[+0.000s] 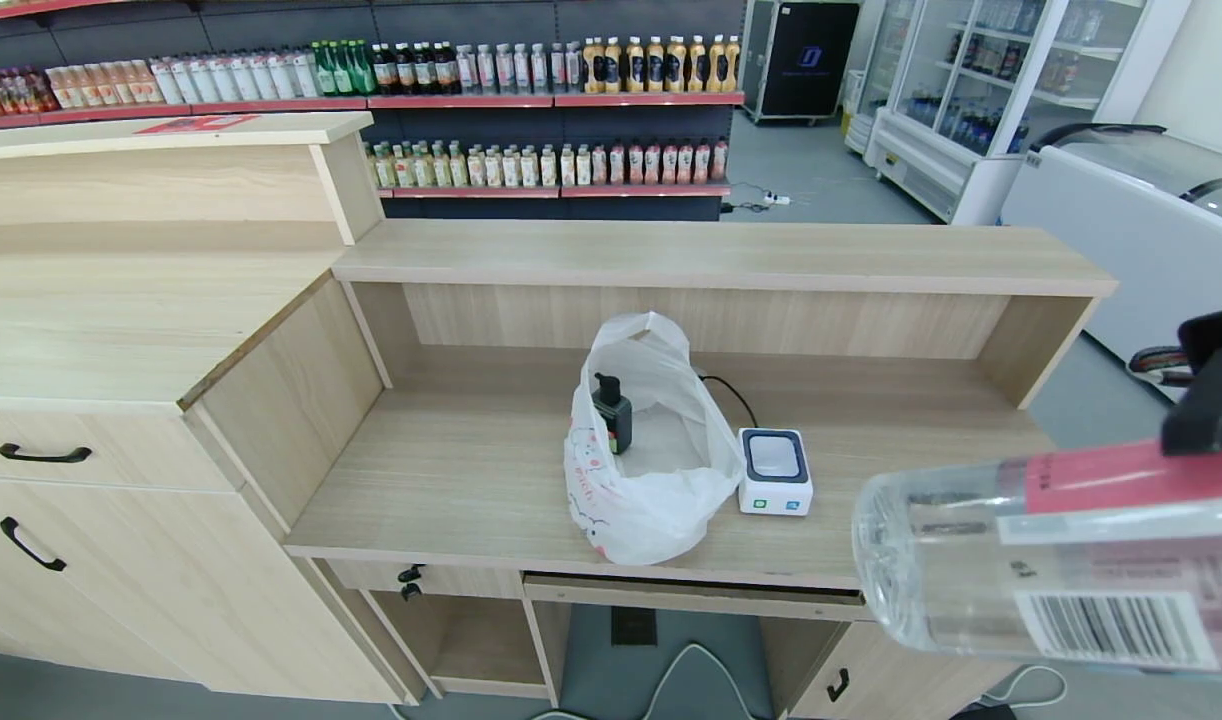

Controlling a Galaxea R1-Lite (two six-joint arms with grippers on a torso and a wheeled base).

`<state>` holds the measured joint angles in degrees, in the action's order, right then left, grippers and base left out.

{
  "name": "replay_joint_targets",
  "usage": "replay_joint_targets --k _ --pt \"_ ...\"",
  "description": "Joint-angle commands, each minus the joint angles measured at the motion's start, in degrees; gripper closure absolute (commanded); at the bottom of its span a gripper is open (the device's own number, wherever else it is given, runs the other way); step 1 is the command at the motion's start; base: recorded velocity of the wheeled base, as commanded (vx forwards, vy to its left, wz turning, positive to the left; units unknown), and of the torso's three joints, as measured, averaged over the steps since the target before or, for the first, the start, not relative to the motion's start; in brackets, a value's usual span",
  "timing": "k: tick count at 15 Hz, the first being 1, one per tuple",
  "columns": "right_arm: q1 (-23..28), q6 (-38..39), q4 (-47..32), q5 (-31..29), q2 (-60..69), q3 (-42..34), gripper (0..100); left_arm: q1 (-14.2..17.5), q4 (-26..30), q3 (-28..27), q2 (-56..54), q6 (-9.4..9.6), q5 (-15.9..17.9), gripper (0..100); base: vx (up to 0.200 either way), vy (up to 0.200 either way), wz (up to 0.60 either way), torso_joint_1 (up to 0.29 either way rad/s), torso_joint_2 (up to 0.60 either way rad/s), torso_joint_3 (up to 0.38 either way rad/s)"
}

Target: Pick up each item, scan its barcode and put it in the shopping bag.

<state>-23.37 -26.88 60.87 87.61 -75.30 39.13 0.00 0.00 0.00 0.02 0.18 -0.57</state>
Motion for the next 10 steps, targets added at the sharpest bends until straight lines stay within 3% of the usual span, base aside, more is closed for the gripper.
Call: replay_joint_targets --k 1,8,10 --pt "1.75 0.07 -1.10 1.24 -1.08 1.30 100 0.00 0.00 0.00 -0.02 -0.01 -0.04 0 0.000 0.000 0.00 0.000 0.00 0.000" --pt "1.75 -0.37 -2.60 1.51 0.59 1.56 100 0.00 -0.09 0.00 -0.02 -0.01 -0.04 0 0.000 0.000 0.00 0.000 0.00 0.000" --pt "1.75 -3.88 -1.98 1.60 0.68 1.30 100 0.00 0.00 0.00 -0.02 -0.01 -0.04 0 0.000 0.000 0.00 0.000 0.00 0.000"
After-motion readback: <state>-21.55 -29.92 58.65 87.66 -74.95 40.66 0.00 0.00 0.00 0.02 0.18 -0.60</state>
